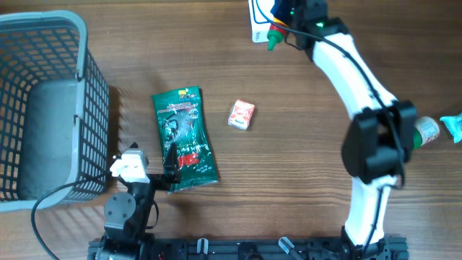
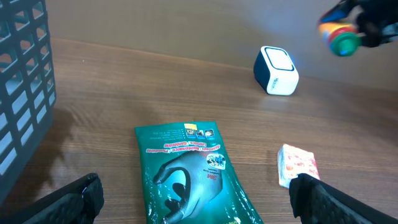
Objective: Scan the item barcode
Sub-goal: 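Hold the sauce bottle under the scanner with the right gripper, then carry the sauce bottle right and drop it at the table edge, then reach the right gripper to the red-white packet and grasp it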
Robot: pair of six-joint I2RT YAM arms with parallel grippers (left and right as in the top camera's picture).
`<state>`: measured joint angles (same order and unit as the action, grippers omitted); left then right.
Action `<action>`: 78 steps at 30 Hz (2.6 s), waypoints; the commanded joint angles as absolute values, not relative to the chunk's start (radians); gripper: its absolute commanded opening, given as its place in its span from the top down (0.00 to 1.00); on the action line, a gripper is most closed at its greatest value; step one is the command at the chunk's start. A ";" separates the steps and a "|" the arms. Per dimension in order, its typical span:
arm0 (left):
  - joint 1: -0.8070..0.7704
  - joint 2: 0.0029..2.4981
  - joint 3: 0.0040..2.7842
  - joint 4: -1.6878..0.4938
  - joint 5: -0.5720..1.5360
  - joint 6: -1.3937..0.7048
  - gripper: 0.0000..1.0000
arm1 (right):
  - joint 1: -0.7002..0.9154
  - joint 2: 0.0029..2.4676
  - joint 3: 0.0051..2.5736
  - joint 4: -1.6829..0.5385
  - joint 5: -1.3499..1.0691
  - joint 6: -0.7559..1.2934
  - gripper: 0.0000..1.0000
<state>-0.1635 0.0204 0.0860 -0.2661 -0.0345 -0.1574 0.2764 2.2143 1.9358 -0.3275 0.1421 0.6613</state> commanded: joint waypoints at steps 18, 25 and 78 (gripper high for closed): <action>-0.160 0.016 0.082 -0.265 -0.026 -0.138 0.00 | 0.275 2.401 2.259 -0.457 0.287 0.706 0.60; -0.160 0.016 0.082 -0.265 -0.026 -0.138 0.00 | 0.127 2.305 2.327 -0.733 0.432 0.680 0.63; -0.160 0.016 0.082 -0.265 -0.027 -0.138 0.00 | 0.165 1.962 2.136 -1.381 -0.145 0.761 0.01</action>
